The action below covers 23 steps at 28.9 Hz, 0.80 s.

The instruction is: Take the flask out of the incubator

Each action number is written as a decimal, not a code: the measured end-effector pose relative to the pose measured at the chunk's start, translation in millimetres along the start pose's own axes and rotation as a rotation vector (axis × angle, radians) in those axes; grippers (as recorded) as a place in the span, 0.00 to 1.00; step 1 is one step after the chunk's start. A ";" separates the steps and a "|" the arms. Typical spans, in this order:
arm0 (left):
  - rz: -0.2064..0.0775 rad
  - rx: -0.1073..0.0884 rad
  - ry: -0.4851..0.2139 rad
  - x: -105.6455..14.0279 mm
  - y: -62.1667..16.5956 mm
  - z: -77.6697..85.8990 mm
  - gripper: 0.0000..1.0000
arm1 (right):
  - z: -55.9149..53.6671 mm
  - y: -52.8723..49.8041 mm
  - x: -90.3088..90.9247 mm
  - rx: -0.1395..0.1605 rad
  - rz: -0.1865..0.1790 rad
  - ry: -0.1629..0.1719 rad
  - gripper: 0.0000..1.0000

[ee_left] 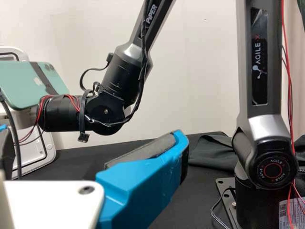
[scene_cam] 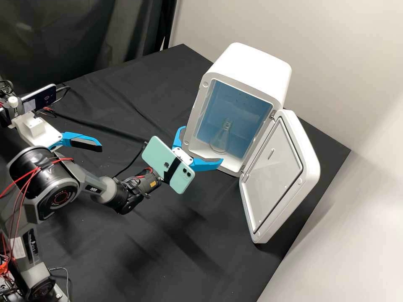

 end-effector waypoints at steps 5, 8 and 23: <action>0.000 0.000 0.000 0.0 0.0 0.0 1.00 | 3.7 -0.1 0.6 0.002 0.000 -0.012 1.00; 0.000 0.000 0.000 0.0 0.0 0.0 1.00 | 3.7 -0.1 0.6 0.002 0.000 -0.012 1.00; -0.009 0.009 0.045 1.3 -2.6 -17.0 1.00 | 6.0 -2.4 2.9 0.008 -0.007 -0.017 1.00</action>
